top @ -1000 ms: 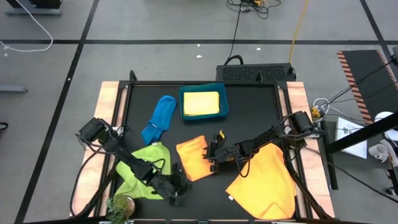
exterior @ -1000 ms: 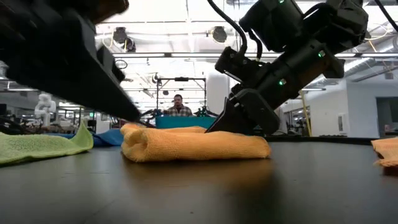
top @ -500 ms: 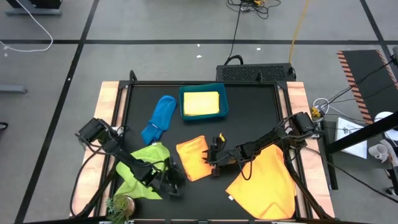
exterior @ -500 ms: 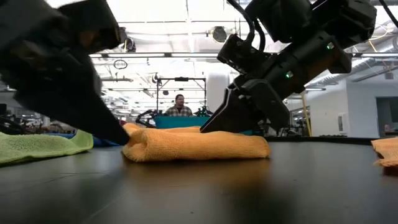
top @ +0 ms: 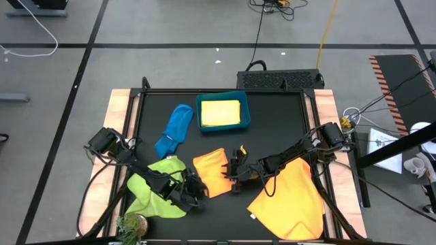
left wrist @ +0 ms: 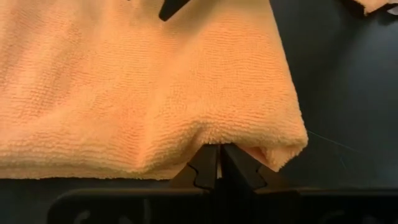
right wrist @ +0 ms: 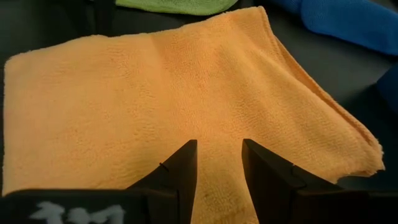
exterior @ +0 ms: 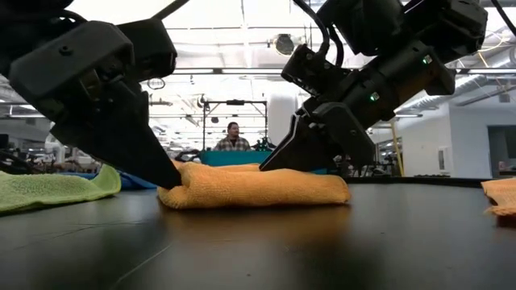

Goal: Fold microfiber towels
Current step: Put the folded orange microfiber cloth into the blue bin

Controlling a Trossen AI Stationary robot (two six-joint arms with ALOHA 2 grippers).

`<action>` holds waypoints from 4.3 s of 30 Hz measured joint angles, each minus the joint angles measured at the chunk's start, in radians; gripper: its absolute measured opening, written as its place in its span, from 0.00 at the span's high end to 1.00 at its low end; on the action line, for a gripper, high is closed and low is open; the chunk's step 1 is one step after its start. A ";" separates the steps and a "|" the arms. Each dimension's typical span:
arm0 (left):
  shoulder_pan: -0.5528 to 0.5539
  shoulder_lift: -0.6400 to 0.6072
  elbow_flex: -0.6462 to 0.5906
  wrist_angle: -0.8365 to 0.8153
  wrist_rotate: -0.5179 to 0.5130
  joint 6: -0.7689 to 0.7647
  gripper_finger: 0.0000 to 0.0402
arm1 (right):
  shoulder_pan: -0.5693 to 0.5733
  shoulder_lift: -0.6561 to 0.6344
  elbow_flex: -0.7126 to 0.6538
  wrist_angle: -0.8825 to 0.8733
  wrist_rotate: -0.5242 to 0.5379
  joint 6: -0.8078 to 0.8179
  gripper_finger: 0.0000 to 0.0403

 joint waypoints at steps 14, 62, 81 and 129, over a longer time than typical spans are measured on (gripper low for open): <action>0.001 0.000 0.000 0.020 0.000 0.018 0.95 | -0.059 0.000 0.000 0.000 -0.050 0.053 0.70; -0.113 -0.054 0.001 0.203 -0.121 0.339 0.95 | -0.105 -0.008 0.000 -0.126 -0.085 0.032 0.70; 0.069 -0.050 0.000 -0.070 -0.135 0.181 0.95 | 0.155 -0.064 -0.002 0.085 -0.103 0.000 0.70; -0.015 -0.062 0.000 0.104 -0.037 0.431 0.95 | 0.203 -0.311 0.000 -0.429 -0.333 -0.026 0.70</action>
